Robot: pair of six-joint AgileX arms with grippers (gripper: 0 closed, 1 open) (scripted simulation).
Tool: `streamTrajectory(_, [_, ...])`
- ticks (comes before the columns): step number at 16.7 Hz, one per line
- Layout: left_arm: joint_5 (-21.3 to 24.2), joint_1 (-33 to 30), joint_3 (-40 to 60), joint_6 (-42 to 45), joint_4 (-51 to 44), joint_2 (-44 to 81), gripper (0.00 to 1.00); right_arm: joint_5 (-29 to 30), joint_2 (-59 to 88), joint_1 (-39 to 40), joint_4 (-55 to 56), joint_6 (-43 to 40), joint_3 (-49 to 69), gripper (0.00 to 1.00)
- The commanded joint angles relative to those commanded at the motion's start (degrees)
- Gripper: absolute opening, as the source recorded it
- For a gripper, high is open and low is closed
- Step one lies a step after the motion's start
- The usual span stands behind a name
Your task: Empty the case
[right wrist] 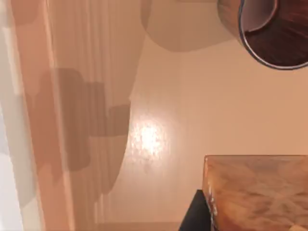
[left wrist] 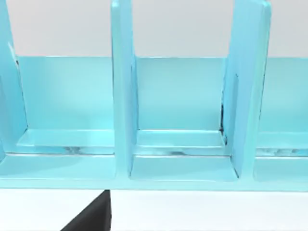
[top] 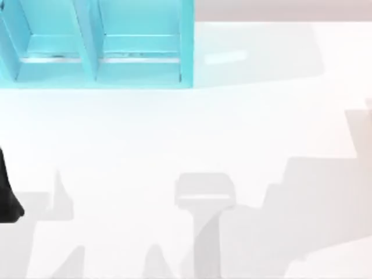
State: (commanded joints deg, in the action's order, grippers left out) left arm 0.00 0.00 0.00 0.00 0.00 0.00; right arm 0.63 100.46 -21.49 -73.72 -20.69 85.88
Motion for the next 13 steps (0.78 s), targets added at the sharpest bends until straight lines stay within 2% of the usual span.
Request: streamTrajectory(13, [0.0,0.0,0.0,0.0,0.0,0.0,1.00,0.1,21.5,48.0,6.0,48.1,14.6,0.00])
